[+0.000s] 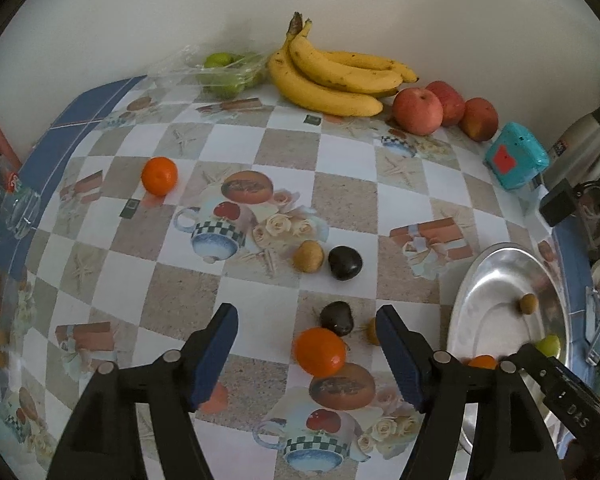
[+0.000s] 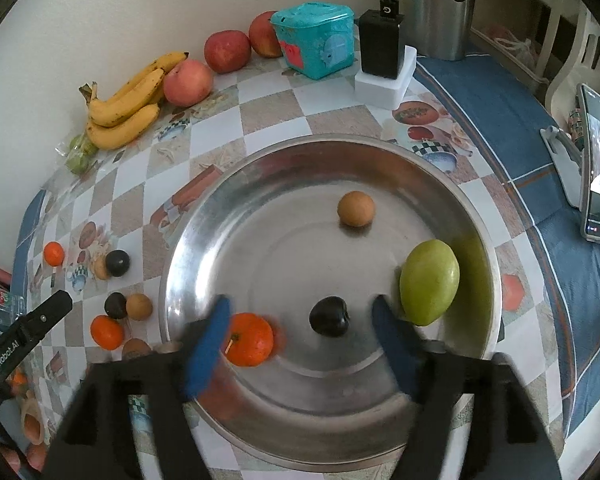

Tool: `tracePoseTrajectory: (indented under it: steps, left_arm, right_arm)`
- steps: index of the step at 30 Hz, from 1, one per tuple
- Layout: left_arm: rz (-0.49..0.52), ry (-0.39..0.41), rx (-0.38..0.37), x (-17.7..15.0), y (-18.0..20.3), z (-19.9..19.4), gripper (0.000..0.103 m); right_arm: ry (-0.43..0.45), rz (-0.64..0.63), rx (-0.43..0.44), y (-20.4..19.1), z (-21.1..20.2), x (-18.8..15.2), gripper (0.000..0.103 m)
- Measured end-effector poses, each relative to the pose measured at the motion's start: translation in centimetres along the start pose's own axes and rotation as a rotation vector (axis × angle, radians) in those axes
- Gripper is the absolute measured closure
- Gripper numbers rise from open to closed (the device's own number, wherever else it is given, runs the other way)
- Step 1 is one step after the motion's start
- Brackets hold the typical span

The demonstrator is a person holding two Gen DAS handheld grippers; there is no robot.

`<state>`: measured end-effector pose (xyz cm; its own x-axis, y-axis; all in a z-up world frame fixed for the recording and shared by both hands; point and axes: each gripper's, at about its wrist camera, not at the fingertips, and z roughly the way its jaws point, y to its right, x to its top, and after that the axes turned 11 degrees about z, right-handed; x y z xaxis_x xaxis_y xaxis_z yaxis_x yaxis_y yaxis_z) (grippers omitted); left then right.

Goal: Organize fruits
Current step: 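Release the kiwi in the bowl with the left tool while the right tool releases the plum, then withdraw both open tools from the bowl toward the remaining fruits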

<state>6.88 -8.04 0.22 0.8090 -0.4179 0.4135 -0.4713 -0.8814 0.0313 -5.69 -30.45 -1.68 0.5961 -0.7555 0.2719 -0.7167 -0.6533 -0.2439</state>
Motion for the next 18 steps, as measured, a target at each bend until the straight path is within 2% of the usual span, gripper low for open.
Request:
tracePoseTrajectory:
  steps: [2, 5, 6, 7, 9, 18]
  left_arm:
    - [-0.003, -0.014, 0.017, -0.1, -0.1, 0.3, 0.023]
    - [-0.023, -0.031, 0.048, -0.2, -0.5, 0.7, 0.004]
    - [-0.031, -0.033, 0.057, -0.3, -0.6, 0.8, 0.0]
    - [-0.04, -0.032, 0.068, -0.4, -0.8, 0.8, 0.0]
    - [-0.047, -0.028, 0.082, -0.5, -1.2, 0.8, 0.0]
    - [-0.045, -0.033, 0.103, -0.5, -1.3, 0.9, 0.0]
  right_arm:
    - [0.002, -0.008, -0.003, -0.1, 0.0, 0.0, 0.027]
    - [0.0, -0.025, -0.023, -0.3, 0.3, -0.1, 0.025]
    - [0.0, -0.029, -0.029, -0.4, 0.4, -0.2, 0.024]
    - [-0.001, -0.031, -0.033, -0.4, 0.5, -0.2, 0.021]
    - [0.002, -0.036, -0.046, -0.3, 0.6, -0.3, 0.006]
    - [0.013, -0.035, -0.041, -0.3, 0.6, -0.3, 0.005]
